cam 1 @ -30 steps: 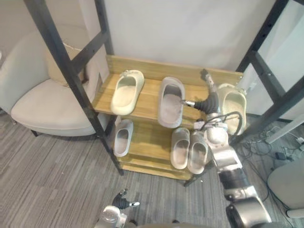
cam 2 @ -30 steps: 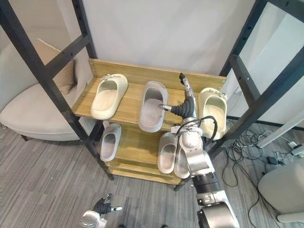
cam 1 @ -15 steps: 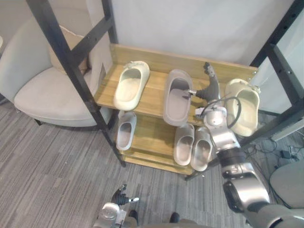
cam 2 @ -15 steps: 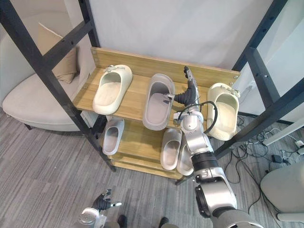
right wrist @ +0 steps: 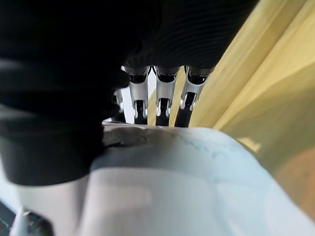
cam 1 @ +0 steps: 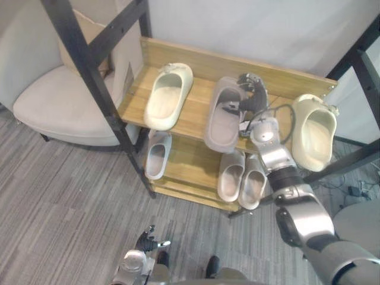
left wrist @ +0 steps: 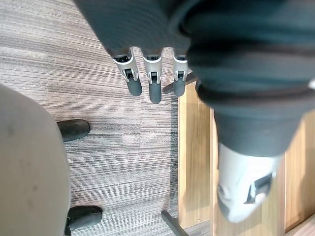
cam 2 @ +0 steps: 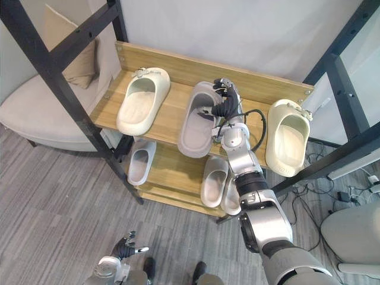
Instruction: Organize the slippers on the shoe rack
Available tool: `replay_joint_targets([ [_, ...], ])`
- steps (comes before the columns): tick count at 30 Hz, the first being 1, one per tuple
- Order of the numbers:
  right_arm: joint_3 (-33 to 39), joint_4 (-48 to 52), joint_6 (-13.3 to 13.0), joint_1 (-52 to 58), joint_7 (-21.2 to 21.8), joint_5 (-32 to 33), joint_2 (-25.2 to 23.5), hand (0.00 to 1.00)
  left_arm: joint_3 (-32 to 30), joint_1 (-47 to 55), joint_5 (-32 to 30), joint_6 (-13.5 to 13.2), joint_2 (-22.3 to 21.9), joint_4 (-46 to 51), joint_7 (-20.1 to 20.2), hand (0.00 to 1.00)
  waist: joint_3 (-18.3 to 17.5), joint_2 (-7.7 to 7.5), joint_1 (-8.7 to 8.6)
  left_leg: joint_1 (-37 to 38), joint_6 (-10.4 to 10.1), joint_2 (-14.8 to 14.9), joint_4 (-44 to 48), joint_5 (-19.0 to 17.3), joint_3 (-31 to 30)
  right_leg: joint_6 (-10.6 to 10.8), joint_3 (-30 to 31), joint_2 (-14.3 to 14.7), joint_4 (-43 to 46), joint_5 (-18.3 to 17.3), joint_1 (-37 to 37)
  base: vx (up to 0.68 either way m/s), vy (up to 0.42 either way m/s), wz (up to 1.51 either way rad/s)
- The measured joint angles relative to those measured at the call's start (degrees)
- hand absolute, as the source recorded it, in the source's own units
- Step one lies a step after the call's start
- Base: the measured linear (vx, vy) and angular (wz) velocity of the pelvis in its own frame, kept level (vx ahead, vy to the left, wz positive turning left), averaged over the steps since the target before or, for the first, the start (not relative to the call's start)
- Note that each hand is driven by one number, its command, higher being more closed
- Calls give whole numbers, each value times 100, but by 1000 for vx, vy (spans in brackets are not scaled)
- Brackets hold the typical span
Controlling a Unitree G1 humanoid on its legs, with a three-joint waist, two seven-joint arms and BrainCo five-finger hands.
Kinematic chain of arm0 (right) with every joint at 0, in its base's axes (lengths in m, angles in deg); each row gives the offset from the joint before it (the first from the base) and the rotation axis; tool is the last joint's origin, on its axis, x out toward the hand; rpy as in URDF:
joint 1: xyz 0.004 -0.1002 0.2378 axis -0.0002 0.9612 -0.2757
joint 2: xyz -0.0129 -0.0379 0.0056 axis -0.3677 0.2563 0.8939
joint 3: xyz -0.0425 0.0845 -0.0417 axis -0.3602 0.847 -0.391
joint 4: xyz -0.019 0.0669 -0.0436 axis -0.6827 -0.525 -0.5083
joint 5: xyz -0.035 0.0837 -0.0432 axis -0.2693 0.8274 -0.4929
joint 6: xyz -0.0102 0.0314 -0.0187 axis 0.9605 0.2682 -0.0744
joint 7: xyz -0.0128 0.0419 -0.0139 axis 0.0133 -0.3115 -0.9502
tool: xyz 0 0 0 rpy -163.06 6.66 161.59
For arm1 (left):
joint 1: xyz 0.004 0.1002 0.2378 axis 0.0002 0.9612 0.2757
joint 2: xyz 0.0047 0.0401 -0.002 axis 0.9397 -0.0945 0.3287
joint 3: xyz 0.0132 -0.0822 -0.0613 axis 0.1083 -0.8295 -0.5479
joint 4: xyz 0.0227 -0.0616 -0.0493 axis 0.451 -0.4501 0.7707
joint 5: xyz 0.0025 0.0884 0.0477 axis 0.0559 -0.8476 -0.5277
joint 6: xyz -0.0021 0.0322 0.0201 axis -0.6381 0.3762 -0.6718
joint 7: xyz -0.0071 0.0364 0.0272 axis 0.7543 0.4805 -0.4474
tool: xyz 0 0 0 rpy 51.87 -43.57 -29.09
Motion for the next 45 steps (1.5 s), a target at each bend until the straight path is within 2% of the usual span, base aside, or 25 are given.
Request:
replay_joint_targets([
  [2, 3, 2, -37, -101, -13, 163, 6, 100, -40, -4, 21, 0, -3, 53, -4, 0, 27, -17, 54, -25, -13, 7, -147, 124, -38, -15, -66, 5, 3, 10, -64, -20, -31, 16],
  [7, 3, 91, -165, -75, -21, 278, 3, 100, -101, -8, 18, 6, -4, 96, -7, 0, 80, -40, 90, -8, -13, -6, -147, 127, -31, -16, -61, -9, 6, 13, -51, 0, 0, 0],
  [14, 40, 1000, -410, 791, -108, 422, -2, 100, -101, -6, 4, 17, -7, 92, -9, 0, 79, -43, 84, 136, -16, 12, -155, 124, 4, -15, -7, -25, 24, 11, 62, 1, -2, -1],
  [24, 111, 2411, -615, 2237, -114, 654, -76, 100, -98, 1, -10, 30, -6, -2, -4, 0, 40, -47, -31, 286, -14, -6, -181, 123, 129, 13, 106, -53, 30, 25, 137, -26, -8, -6],
  [27, 106, 2821, -646, 2687, -70, 876, -246, 100, -97, 12, -66, 36, -19, -76, 6, 0, -44, -27, -136, 287, -14, 2, -182, 124, 150, 27, 144, -42, 25, 34, 126, -18, -15, -5],
  [30, 44, 3463, -713, 3096, 49, 885, -296, 100, -95, 11, -156, 40, -55, -184, 17, 0, -132, 8, -167, 306, -11, 8, -181, 122, 224, 36, 221, -37, 17, 45, 112, -11, -15, -12],
  [35, -255, 4800, -1057, 3631, 177, 853, -332, 100, -83, 8, -234, 37, -73, -306, 37, 0, -249, 7, -211, 389, -8, 8, -153, 119, 269, 27, 282, -43, 17, 52, 179, -3, -9, -5],
  [38, -534, 5117, -1205, 4016, 387, 895, -474, 100, -80, 8, -240, 30, -89, -416, 37, 0, -368, 14, -249, 405, -6, 8, -126, 118, 267, 22, 276, -53, 22, 56, 208, -34, -17, 2],
  [40, -690, 5191, -1205, 4154, 461, 924, -497, 100, -75, 9, -253, 29, -93, -427, 37, 0, -367, 18, -260, 460, -4, 9, -127, 117, 268, 20, 283, -53, 28, 57, 254, -21, -8, -1],
  [45, -1554, 5279, -1264, 4887, 1187, 1406, -474, 100, 99, 4, -330, 1, -142, -550, 41, 0, -494, 137, -285, 557, 10, 12, -119, 108, 303, 36, 352, -38, 19, 119, 334, -53, -12, -6],
])
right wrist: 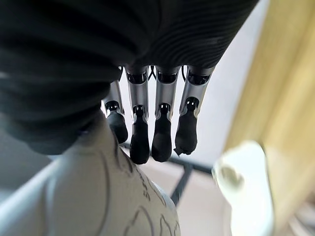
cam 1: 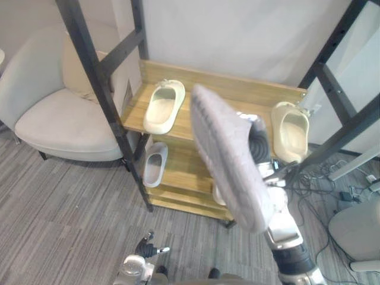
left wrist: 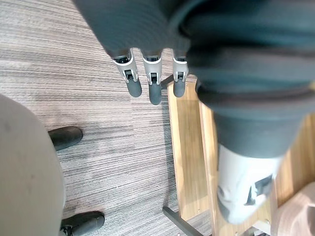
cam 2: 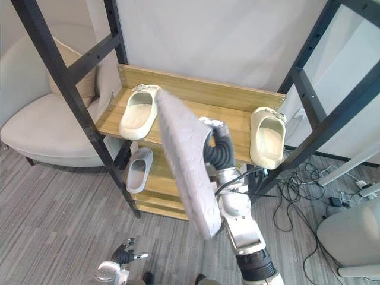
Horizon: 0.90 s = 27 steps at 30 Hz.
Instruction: Organize the slippers on the shoe rack
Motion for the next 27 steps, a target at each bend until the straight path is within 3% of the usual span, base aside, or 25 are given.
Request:
replay_joint_targets([
  [4, -585, -291, 4, 503, 422, 233, 100, 100, 65, -1, 1, -4, -46, -115, 3, 0, -107, 85, -18, 33, -1, 5, -11, -1, 29, 3, 25, 10, -35, 4, 62, -39, -13, -4],
  [9, -750, -1164, 92, 679, 697, 328, 223, 100, 99, -9, 0, -20, -61, -141, 14, 0, -81, 186, -33, -176, -56, 30, 201, -152, 68, -9, 71, -34, 289, -140, -205, -19, -8, -1],
  [11, -720, -1562, 162, 552, 681, 309, 330, 100, 161, -210, 22, -91, -33, -137, 18, 0, 172, 208, -32, -1096, -23, 37, 1708, -681, 107, -44, 151, -236, 1581, -639, -1036, -89, -26, 1],
  [15, -645, -2031, 213, -309, 506, 2, 580, 100, 166, -559, 202, -153, -63, 52, 10, 0, 817, 502, -161, -2423, 9, 190, 3587, -1387, 115, -139, 183, -414, 3215, -1280, -2177, -176, -38, 17],
  [17, -532, -2300, 251, -843, 371, -178, 706, 100, 155, -721, 366, -231, -36, 217, 3, 0, 1075, 521, -150, -3083, -25, 271, 4363, -1728, 80, -169, 190, -514, 3980, -1669, -2803, -230, -56, 13],
  [20, -274, -2554, 264, -1399, 118, -363, 840, 100, 154, -888, 473, -274, 36, 436, -15, 0, 1305, 553, -151, -3738, -4, 371, 4973, -1879, 71, -233, 210, -558, 4584, -1822, -3431, -190, -50, 4],
  [27, 268, -2863, 261, -2754, -568, -596, 1737, 100, -177, -1150, 710, -602, 170, 1074, -271, 0, 1632, 656, -165, -5444, 106, 501, 6671, -2272, -43, -348, 279, -764, 6202, -2221, -5041, -81, 15, 5],
])
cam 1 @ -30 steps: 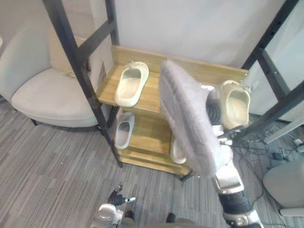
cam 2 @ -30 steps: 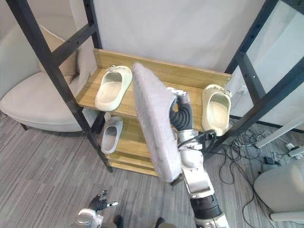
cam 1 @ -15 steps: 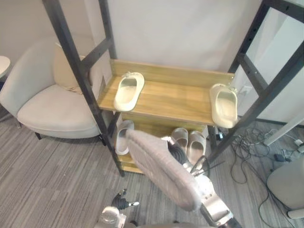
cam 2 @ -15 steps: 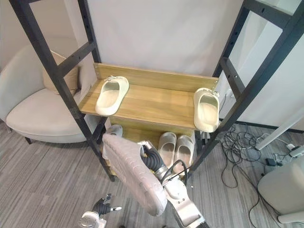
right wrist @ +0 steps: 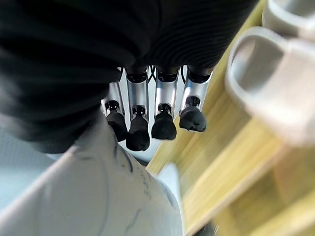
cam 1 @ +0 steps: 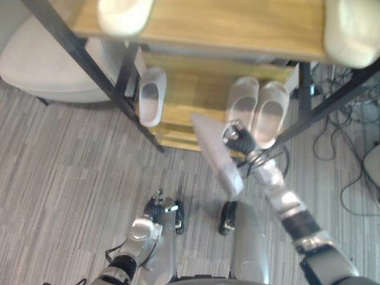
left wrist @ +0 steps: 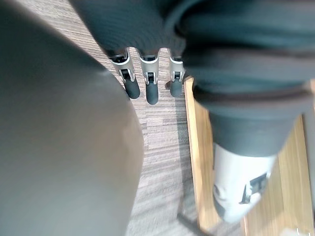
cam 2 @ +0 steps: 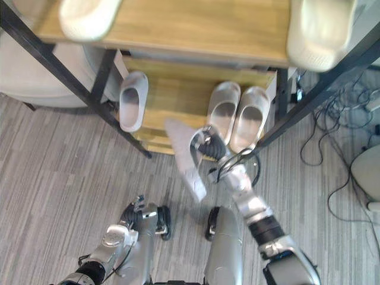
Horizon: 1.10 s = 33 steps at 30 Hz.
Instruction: Organize the slippers on the shoe rack
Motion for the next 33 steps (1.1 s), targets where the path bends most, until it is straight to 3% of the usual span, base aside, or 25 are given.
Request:
replay_joint_targets([
  [3, 66, -101, 1, -607, -346, -293, 292, 100, -165, -205, 80, -139, 127, 307, -151, 0, 150, -19, 35, -791, 47, 23, 663, -148, -10, -24, 106, -116, 706, -208, -789, -86, 65, 9],
  [6, 149, -100, 17, -832, -576, -702, 285, 100, -302, -261, 200, -141, 120, 651, -154, 0, 171, -24, 101, -1321, 70, 58, 1052, -240, -18, 0, 162, -178, 1102, -341, -1312, -36, 57, 2],
  [11, 233, -105, 243, -1209, -972, -1120, 381, 100, -435, -309, 318, -139, 17, 1165, -132, 0, 177, -20, 273, -1959, 43, 84, 1345, -257, -75, -74, 147, -245, 1437, -407, -1921, 13, 23, 5],
  [16, 233, -180, 384, -1750, -1175, -1345, 451, 100, -473, -316, 418, -140, 18, 1449, -138, 0, 177, -20, 342, -2300, 21, 85, 1465, -243, -102, -139, 94, -338, 1625, -479, -2208, 56, -29, 13],
  [28, 285, -1394, 834, -3002, -1683, -1970, 493, 100, -524, -446, 541, -152, -68, 1629, -159, 0, 134, -33, 523, -2709, 15, 55, 1485, -237, -146, -112, -44, -454, 1679, -592, -2477, 62, -20, 8],
  [33, 395, -2134, 960, -3460, -1752, -2009, 494, 100, -516, -449, 577, -149, -150, 1572, -170, 0, -73, -65, 605, -2878, -12, -4, 1486, -217, -200, -136, -109, -519, 1710, -631, -2590, 47, -20, 8],
])
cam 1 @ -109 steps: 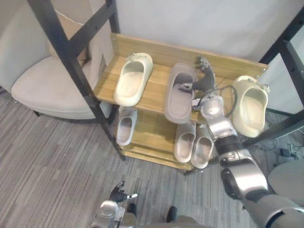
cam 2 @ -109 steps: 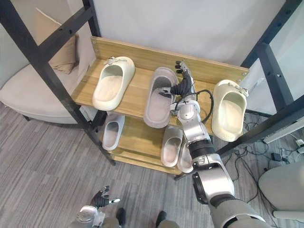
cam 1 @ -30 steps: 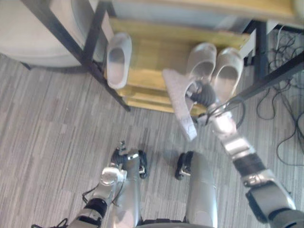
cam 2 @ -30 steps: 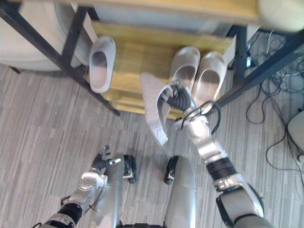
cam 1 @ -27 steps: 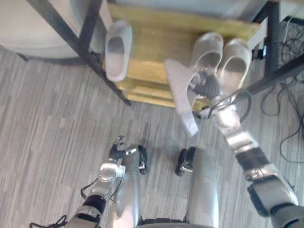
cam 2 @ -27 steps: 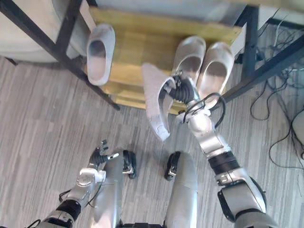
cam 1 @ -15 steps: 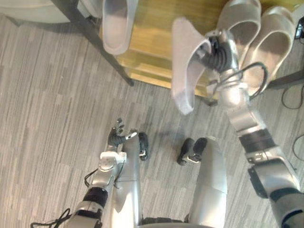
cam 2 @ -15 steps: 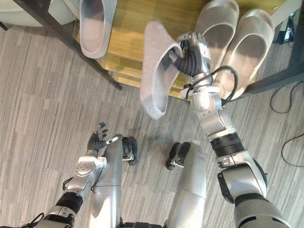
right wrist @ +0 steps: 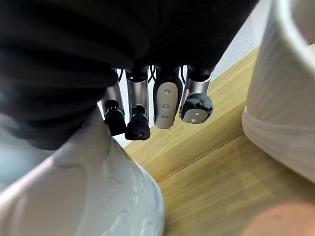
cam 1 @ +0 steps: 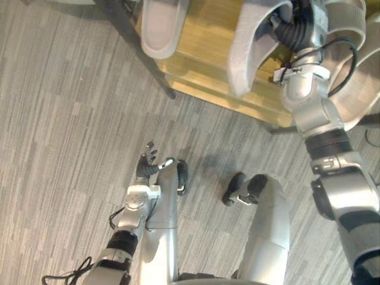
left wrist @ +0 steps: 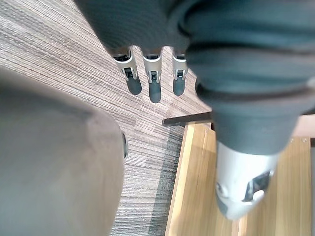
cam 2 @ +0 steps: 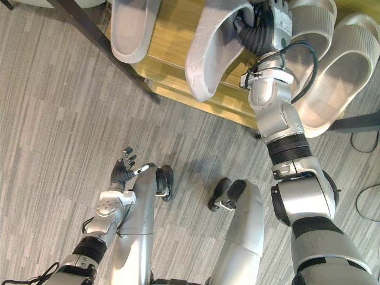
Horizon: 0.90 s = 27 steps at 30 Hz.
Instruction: Organize the slippers on the shoe rack
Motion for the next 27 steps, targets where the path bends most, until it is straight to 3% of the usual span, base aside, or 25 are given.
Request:
replay_joint_targets([
  [10, -74, -534, 157, -268, -137, -1, -4, 100, 11, -2, 177, 1, -67, -136, -2, 0, -212, -73, 42, -114, -55, -99, -48, 65, -99, 5, -134, -92, 0, -57, -1, 48, -19, 8],
  [11, -119, -629, 158, -364, -145, -1, -4, 0, 11, -4, 178, 0, -74, -136, -1, 0, -214, -72, 51, -119, -60, -100, -51, 73, -106, 2, -145, -95, 1, -58, 0, 30, -18, 3],
  [27, -424, -909, 149, -630, -164, 22, -6, 0, 65, -140, 188, 0, -166, -337, -4, 0, -335, -99, 194, -184, -169, -148, -211, 213, -228, -87, -343, -150, -45, -105, 29, 42, -30, 5],
])
